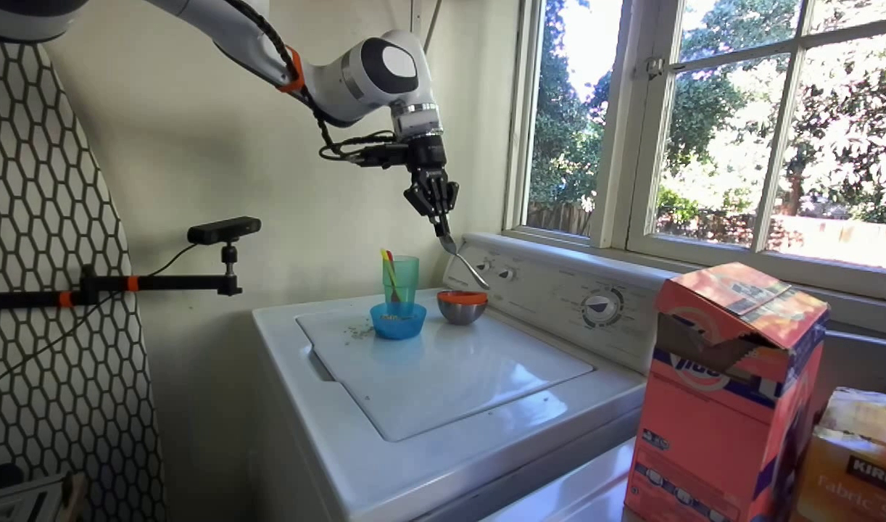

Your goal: Remove the silver spoon, the knife and the pink spoon out of the green cup

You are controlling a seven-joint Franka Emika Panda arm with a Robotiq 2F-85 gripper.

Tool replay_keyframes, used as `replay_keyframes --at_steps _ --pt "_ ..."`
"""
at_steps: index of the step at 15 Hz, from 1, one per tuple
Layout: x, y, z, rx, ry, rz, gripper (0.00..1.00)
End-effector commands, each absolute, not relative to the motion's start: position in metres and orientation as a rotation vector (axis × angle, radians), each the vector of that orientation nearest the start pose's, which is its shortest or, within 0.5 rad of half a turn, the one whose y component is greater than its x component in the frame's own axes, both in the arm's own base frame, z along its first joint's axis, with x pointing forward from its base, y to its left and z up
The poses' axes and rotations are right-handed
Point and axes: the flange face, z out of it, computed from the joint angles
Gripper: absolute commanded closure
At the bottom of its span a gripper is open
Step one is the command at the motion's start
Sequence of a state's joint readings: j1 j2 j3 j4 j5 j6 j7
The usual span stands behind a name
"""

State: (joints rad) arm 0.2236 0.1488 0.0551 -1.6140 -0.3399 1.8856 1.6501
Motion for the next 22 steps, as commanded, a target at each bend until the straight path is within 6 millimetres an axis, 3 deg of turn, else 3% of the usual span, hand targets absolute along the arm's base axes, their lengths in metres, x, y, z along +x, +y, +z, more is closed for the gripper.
replay_keyframes --at_steps 1,6,8,13,19,22 --pt "0.596 0.134 0.509 -2.439 2.099 -0.73 0.99" --pt "0.599 0.121 0.456 -2.31 2.39 -0.98 0.99" --pt "0.601 0.116 0.429 -2.274 2.5 -0.989 0.99" --pt "0.618 0.107 0.371 -2.045 2.602 -0.691 0.99" --pt "0.639 0.087 0.347 -1.861 2.622 -0.563 0.99" --pt "0.645 0.091 0.334 -1.824 2.603 -0.373 0.99"
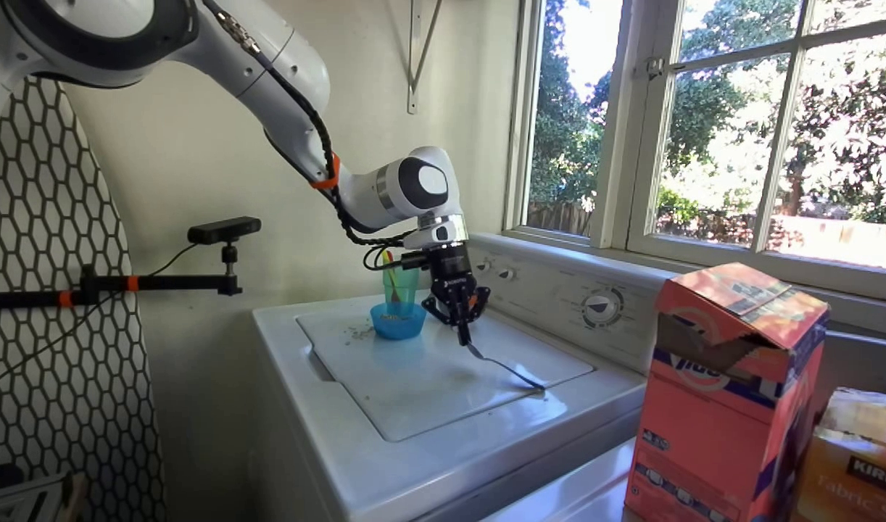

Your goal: Remove the silver spoon, the knife and the pink spoon out of the green cup

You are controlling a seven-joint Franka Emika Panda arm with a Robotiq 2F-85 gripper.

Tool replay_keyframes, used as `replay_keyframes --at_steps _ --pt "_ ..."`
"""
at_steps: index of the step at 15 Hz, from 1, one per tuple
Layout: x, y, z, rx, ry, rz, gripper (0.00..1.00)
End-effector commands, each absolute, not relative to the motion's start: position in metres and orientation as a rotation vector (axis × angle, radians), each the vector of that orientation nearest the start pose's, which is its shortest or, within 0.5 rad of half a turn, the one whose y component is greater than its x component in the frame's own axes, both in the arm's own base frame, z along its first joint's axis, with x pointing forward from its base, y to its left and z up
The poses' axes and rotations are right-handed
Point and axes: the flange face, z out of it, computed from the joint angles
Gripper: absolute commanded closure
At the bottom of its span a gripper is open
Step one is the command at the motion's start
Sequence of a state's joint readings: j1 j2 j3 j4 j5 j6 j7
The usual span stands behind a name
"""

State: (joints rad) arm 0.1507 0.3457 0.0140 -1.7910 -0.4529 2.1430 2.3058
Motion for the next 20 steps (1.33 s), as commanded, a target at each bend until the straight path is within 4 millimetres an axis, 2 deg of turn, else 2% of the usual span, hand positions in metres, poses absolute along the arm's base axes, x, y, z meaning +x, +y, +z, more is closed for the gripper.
replay_keyframes --at_steps 1,3,4,5,6,8,12,14,15,18,20 --pt "0.647 0.092 0.332 -1.811 2.591 -0.332 0.99" --pt "0.651 0.091 0.333 -1.782 2.57 -0.267 0.99" --pt "0.652 0.089 0.335 -1.766 2.563 -0.242 0.71" --pt "0.654 0.086 0.343 -1.744 2.552 -0.225 0.7" --pt "0.653 0.085 0.348 -1.726 2.55 -0.187 0.64" --pt "0.647 0.08 0.372 -1.707 2.565 -0.193 0.48" --pt "0.622 0.072 0.442 -1.736 2.623 -0.352 0.17" --pt "0.606 0.083 0.482 -1.861 2.486 -0.338 0.04" --pt "0.597 0.091 0.503 -1.93 2.378 -0.343 0.0" --pt "0.574 0.114 0.562 -2.027 2.145 -0.348 0.0" --pt "0.558 0.136 0.588 -2.093 1.996 -0.319 0.0"
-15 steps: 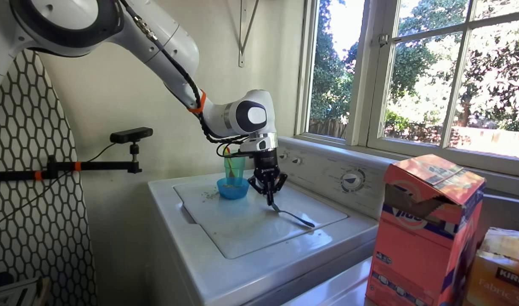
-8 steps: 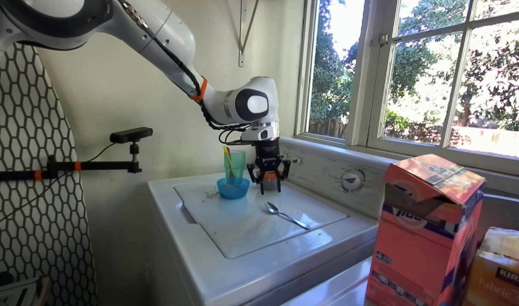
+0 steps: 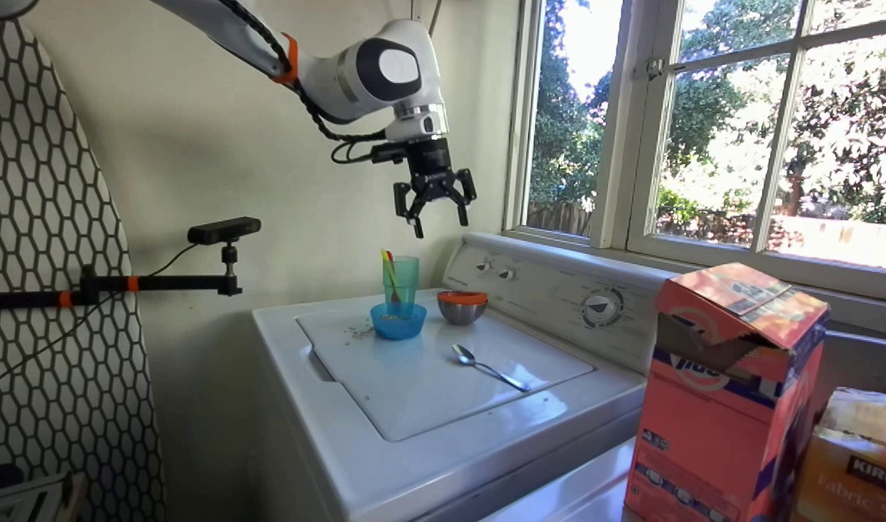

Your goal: Remove the silver spoon, the knife and the pink spoon out of the green cup

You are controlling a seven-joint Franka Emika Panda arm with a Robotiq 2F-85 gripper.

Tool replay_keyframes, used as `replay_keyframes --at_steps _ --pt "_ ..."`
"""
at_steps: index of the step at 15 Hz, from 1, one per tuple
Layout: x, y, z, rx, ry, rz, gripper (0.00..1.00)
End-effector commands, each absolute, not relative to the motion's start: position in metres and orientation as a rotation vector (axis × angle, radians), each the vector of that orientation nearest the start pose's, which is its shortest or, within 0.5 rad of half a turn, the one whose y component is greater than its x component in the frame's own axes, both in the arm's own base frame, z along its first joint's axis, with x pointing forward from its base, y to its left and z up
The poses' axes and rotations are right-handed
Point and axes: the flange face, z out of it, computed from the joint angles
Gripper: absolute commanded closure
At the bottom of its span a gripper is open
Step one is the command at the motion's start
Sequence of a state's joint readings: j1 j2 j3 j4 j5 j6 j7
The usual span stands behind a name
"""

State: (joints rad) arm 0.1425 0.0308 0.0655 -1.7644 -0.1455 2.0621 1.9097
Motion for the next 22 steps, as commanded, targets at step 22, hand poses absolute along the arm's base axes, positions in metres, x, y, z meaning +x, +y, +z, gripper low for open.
replay_keyframes --at_steps 22 --pt "0.576 0.296 0.483 -2.558 1.322 0.084 0.09"
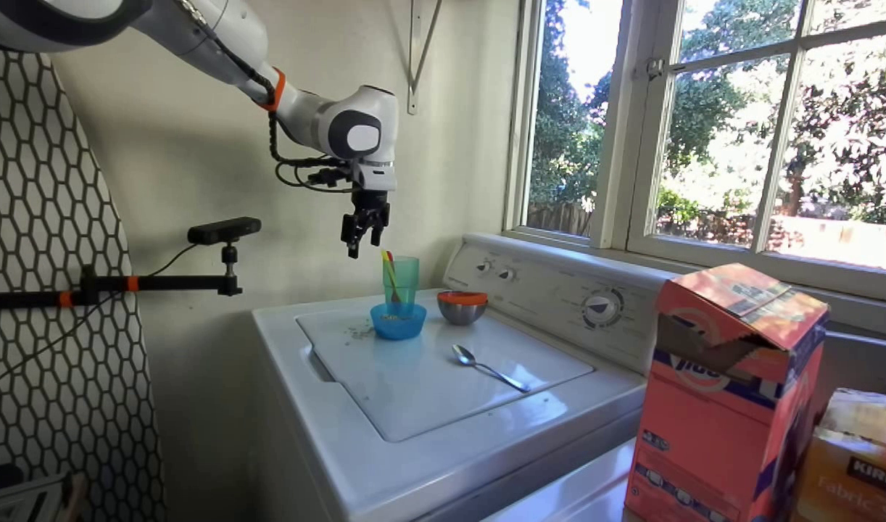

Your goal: Remove the silver spoon, the knife and the pink spoon out of the green cup

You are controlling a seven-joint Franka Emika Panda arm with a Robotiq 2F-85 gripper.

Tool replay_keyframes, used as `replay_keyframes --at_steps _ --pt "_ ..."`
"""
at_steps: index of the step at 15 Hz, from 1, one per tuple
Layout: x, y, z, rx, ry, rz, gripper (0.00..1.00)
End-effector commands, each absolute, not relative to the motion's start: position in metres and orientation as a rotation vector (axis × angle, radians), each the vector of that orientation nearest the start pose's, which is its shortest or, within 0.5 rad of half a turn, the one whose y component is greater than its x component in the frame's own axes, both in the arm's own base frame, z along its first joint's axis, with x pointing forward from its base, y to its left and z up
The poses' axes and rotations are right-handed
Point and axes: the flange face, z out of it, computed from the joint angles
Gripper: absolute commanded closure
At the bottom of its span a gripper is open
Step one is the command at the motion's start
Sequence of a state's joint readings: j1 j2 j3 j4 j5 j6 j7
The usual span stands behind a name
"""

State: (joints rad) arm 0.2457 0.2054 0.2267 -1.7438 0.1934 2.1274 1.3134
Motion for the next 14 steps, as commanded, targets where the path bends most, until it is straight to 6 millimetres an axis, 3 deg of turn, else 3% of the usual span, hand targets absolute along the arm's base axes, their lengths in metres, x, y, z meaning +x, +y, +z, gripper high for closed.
replay_keyframes --at_steps 1,4,5,6,8,10,12,14 --pt "0.578 0.296 0.486 -2.551 1.335 0.073 0.08" --pt "0.583 0.295 0.485 -2.55 1.408 0.065 0.17" --pt "0.585 0.294 0.484 -2.553 1.434 0.062 0.16" --pt "0.586 0.293 0.481 -2.554 1.458 0.068 0.24" --pt "0.59 0.292 0.477 -2.558 1.489 0.061 0.24" --pt "0.594 0.294 0.471 -2.561 1.511 0.053 0.36" --pt "0.596 0.298 0.47 -2.56 1.518 0.032 0.55" --pt "0.598 0.301 0.473 -2.559 1.52 0.011 0.56"
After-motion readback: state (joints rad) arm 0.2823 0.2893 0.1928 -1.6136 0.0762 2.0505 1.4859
